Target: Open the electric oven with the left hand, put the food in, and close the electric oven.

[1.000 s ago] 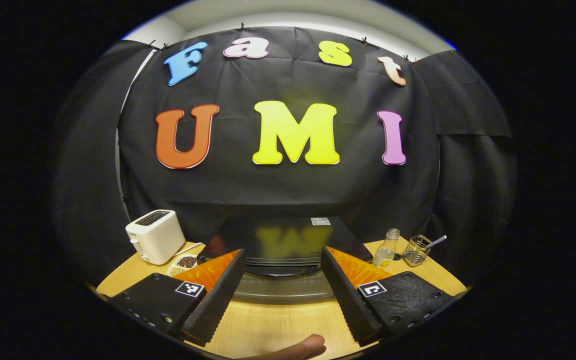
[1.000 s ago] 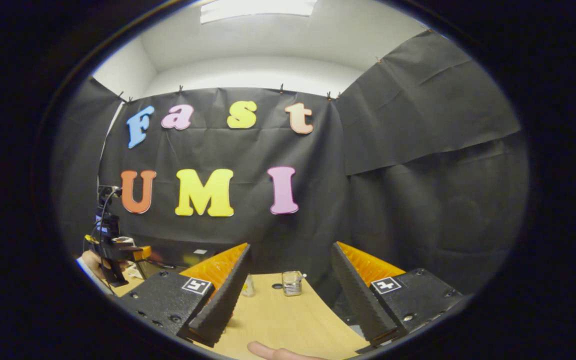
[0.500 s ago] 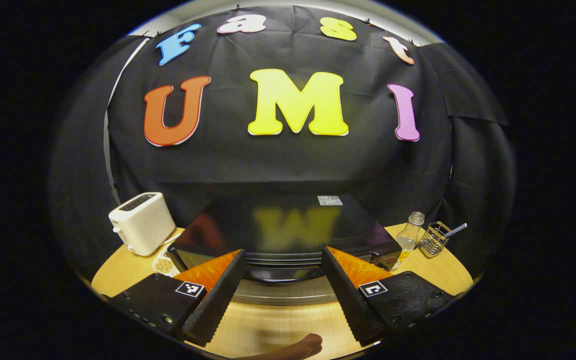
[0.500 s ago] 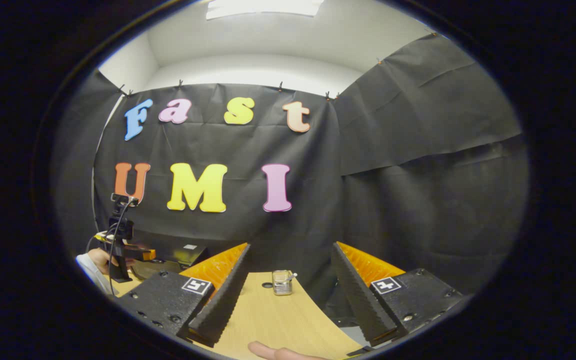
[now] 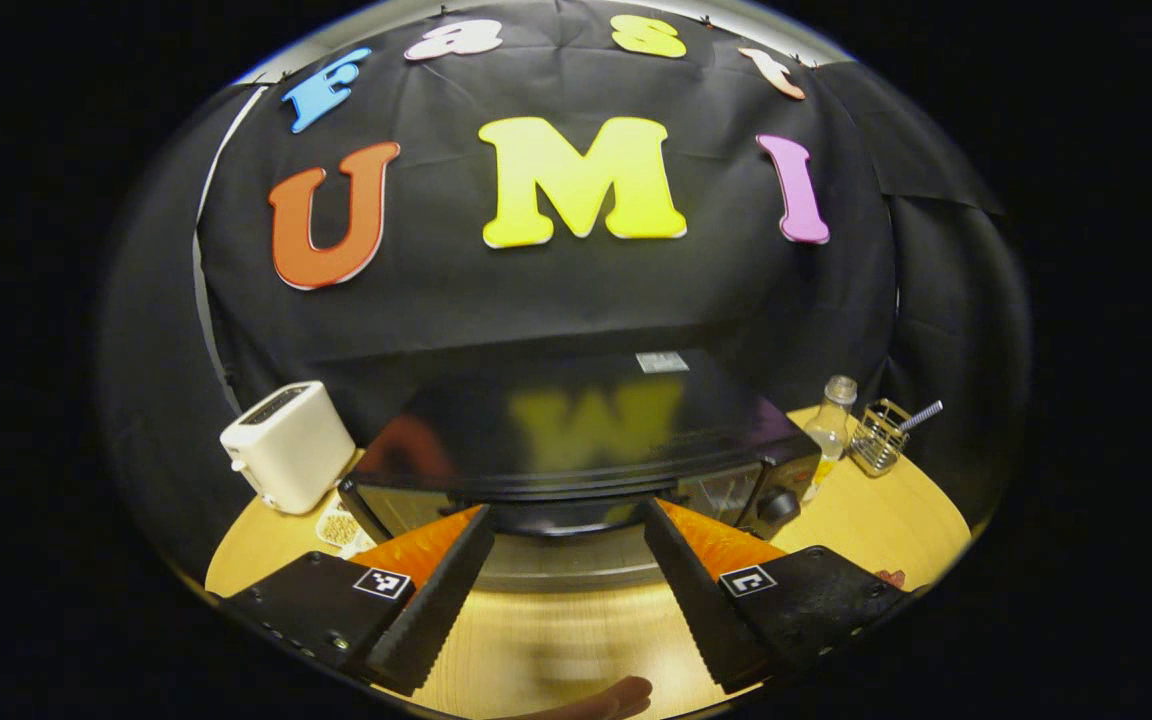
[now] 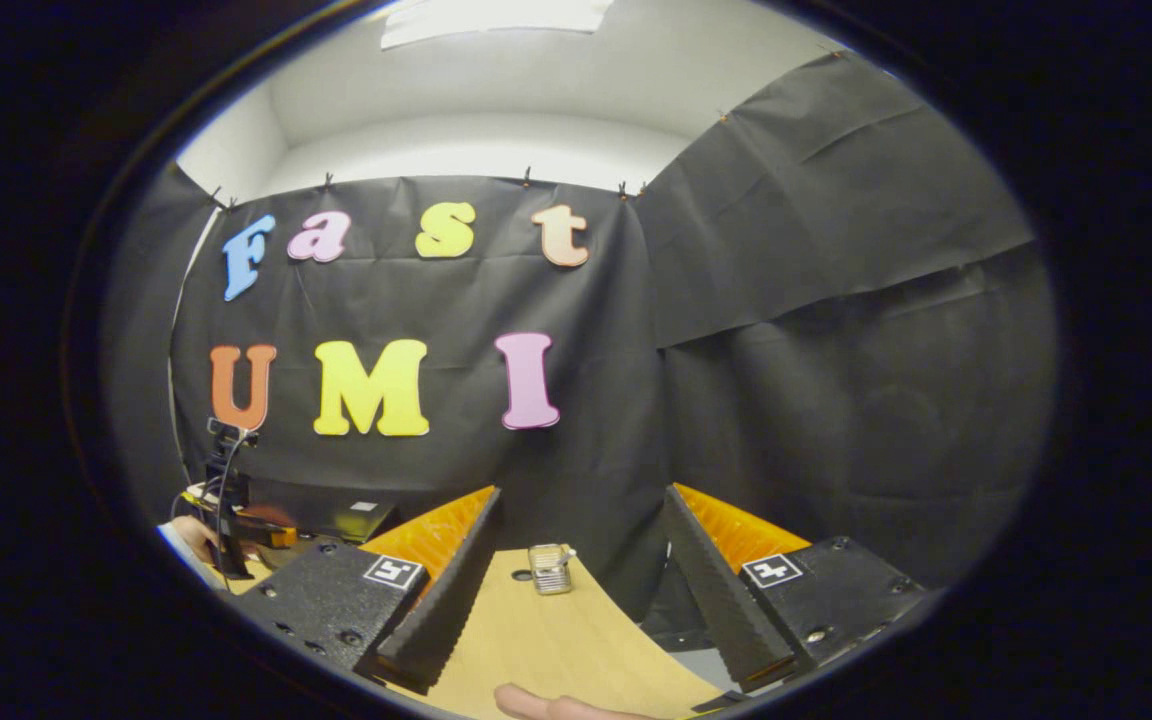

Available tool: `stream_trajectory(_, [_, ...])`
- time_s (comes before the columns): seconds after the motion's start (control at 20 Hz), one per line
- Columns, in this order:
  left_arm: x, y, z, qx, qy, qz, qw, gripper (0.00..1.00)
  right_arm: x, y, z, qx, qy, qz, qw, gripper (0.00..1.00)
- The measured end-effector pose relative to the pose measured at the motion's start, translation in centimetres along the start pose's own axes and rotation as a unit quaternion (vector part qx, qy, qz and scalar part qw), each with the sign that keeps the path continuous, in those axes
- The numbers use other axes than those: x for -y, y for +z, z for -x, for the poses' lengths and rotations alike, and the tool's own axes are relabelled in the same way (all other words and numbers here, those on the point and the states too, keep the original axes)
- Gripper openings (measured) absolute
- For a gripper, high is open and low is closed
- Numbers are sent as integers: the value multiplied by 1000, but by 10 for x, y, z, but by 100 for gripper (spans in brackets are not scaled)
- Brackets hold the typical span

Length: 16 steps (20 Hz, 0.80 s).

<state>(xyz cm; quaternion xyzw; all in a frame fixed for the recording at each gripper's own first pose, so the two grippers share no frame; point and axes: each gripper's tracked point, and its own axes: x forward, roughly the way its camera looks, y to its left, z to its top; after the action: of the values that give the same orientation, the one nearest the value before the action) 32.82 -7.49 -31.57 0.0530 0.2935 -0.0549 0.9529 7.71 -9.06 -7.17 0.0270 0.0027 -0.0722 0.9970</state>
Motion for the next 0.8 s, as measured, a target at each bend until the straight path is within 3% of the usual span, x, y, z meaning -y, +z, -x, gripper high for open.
stream_trajectory(0.05, [0, -13, 6, -23, 0, 7, 1000, 96, -1, 1, 2, 4, 2, 3, 1000, 100])
stream_trajectory(0.1, [-4, -11, -1, -14, 10, 15, 1000, 99, -3, 5, 5, 9, 4, 8, 1000, 100])
stream_trajectory(0.2, [-5, 7, -3, 32, 0, 38, 999, 95, -5, 8, 10, 13, 7, 20, 1000, 100])
stream_trajectory(0.25, [-3, 0, -5, 18, -4, 43, 999, 95, -7, 8, 10, 13, 12, 22, 1000, 100])
stream_trajectory(0.3, [-4, -2, -1, 18, -3, 38, 999, 94, -7, 7, 10, 10, 15, 24, 1000, 96])
stream_trajectory(0.4, [-4, 5, 9, 36, -6, 28, 999, 94, -3, 4, 7, 9, 13, 25, 1000, 100])
stream_trajectory(0.5, [6, 34, 21, 91, -25, 26, 995, 94, -1, 2, 1, 7, 11, 18, 1000, 100])
stream_trajectory(0.6, [4, 55, 20, 122, -10, 16, 992, 94, -4, -5, -4, -1, 12, 11, 1000, 96])
stream_trajectory(0.8, [-12, 50, -10, 76, 16, 34, 996, 95, 2, -4, -10, 5, 4, 38, 999, 100])
